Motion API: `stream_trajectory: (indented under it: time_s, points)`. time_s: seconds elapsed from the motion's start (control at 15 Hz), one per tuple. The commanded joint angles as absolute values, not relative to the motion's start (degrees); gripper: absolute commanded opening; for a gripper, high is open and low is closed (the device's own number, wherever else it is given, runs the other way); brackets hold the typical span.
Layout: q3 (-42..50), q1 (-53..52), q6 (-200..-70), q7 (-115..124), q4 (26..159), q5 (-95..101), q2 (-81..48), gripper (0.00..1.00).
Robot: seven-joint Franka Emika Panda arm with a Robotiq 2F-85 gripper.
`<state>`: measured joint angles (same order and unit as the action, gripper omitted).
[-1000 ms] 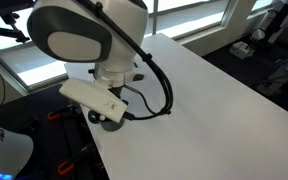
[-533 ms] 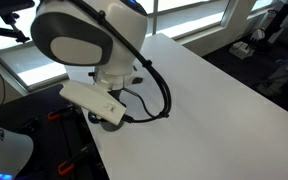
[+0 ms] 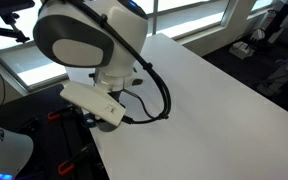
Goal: Take the marker out of the green mug.
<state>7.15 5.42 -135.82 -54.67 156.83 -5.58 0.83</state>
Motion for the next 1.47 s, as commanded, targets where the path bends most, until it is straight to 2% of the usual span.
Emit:
stream_trajectory:
  time_s: [0.0,0.53,0.8,0.93,1.13,1.4]
  points:
    - [6.87,5.62,-134.86,-53.50,156.60,-5.04,0.85,0.04]
    - [6.74,5.53,-134.50,-52.35,158.27,-3.94,4.83,0.04]
    - [6.29,5.19,-135.33,-48.57,162.43,-0.12,13.73,0.04]
    - [6.14,5.13,-133.41,-45.67,159.02,2.33,15.11,0.04]
    - [6.77,5.47,-131.73,-42.72,162.39,4.23,24.41,0.04]
    - [7.83,6.98,-129.89,-37.76,160.66,6.92,29.54,0.04]
